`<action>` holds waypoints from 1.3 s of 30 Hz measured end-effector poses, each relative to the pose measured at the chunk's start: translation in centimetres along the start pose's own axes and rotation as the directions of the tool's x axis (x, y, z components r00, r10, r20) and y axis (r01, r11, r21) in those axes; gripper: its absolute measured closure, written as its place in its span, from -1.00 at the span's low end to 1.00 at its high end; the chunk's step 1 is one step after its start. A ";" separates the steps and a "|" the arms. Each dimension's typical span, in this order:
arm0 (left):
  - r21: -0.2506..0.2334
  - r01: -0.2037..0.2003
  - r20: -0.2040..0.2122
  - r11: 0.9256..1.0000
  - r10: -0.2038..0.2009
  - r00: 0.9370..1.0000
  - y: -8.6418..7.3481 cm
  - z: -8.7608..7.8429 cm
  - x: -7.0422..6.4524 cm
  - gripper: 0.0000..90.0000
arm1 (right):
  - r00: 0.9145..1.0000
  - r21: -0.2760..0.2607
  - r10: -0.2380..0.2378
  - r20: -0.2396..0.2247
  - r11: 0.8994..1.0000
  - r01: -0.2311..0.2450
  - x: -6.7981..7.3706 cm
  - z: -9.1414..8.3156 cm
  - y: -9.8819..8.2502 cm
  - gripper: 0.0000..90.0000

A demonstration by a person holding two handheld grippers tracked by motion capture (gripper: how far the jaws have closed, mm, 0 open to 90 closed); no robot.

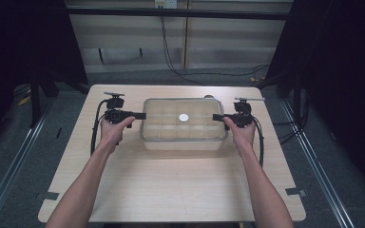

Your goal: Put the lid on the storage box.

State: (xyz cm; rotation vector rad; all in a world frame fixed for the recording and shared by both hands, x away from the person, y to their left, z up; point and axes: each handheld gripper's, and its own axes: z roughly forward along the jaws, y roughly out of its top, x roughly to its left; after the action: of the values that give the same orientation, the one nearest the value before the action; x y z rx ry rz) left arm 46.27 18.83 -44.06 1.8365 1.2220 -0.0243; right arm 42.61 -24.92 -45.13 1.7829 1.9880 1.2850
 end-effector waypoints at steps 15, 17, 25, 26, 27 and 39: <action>0.010 -0.064 -0.047 0.998 0.065 0.997 0.3 0.2 -1.1 0.64 | 0.999 0.007 0.038 0.018 0.999 -0.038 0.6 -1.0 -0.6 0.13; 0.007 -0.061 -0.056 0.998 0.061 0.997 0.6 0.3 -1.0 0.67 | 0.999 -0.003 0.043 0.027 0.999 -0.043 0.6 -0.9 -0.6 0.12; -0.006 -0.075 -0.089 0.997 0.075 0.993 0.9 0.8 -1.0 0.64 | 0.995 0.031 -0.030 0.092 0.999 0.027 2.2 -0.5 -0.5 -0.20; -0.006 -0.078 -0.093 0.997 0.077 0.993 0.8 0.8 -1.1 0.64 | 0.995 0.032 -0.039 0.095 0.999 0.037 2.3 -0.5 -0.6 -0.22; -0.011 -0.075 -0.096 0.997 0.074 0.993 0.8 0.9 -1.1 0.63 | 0.995 0.038 -0.042 0.095 0.999 0.038 2.4 -0.5 -0.6 -0.25; -0.045 -0.077 -0.062 0.996 0.074 0.995 0.3 -0.8 -1.0 0.24 | 0.995 0.023 -0.075 0.072 0.997 0.073 2.2 -1.1 -1.1 -0.43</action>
State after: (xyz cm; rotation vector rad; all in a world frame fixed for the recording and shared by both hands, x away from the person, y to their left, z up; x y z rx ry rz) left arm 45.58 18.60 -42.91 1.8522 1.1841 0.1019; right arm 40.53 -23.35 -44.33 1.7222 2.0143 1.1646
